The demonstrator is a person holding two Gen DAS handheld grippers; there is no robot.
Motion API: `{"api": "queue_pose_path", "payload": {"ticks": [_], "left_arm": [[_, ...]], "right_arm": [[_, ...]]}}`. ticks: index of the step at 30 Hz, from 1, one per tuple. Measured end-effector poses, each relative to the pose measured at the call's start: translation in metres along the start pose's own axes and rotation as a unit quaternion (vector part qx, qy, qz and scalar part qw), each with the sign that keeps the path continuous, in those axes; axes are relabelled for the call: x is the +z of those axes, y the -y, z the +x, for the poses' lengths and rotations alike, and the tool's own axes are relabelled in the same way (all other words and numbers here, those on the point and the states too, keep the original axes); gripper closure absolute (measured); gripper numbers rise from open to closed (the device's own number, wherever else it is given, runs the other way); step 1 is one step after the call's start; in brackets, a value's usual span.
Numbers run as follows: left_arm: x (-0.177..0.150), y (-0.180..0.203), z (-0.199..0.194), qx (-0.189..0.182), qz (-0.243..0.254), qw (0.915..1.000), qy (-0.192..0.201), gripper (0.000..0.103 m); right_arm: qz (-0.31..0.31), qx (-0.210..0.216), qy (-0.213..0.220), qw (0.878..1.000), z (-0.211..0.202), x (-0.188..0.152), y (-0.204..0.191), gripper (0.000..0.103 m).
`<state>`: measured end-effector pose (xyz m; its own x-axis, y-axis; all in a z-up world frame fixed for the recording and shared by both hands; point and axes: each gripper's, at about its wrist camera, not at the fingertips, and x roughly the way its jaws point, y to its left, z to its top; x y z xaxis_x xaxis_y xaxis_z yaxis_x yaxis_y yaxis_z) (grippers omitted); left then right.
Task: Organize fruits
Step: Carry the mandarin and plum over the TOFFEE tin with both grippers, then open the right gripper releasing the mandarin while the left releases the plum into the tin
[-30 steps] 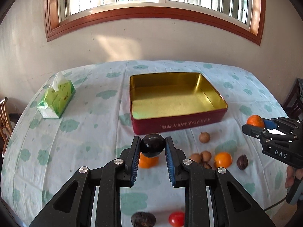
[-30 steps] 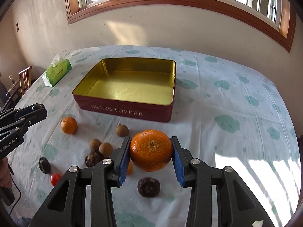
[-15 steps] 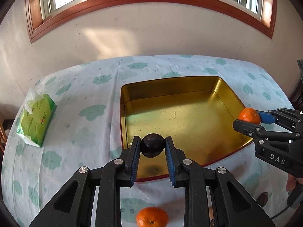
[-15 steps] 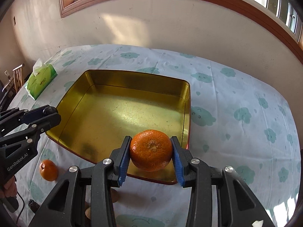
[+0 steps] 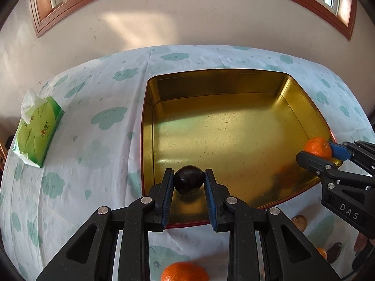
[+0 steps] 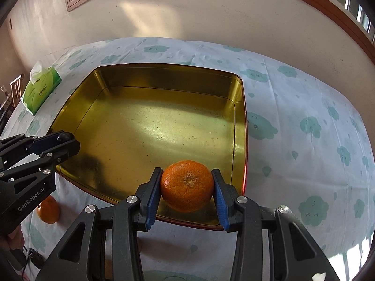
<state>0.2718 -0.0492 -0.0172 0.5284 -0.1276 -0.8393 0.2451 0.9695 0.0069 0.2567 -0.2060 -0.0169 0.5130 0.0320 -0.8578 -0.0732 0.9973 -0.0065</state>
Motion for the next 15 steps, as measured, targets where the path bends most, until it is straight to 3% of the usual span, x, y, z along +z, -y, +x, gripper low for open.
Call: {"api": "queue_pose_path", "payload": {"ticks": [15], "left_arm": [[-0.0028,-0.0044,-0.0026,-0.001,-0.010,0.9999,-0.008,0.076]], "right_arm": [[0.004,-0.004,-0.002,1.000,-0.0067,-0.0095,-0.0023,0.063]]}}
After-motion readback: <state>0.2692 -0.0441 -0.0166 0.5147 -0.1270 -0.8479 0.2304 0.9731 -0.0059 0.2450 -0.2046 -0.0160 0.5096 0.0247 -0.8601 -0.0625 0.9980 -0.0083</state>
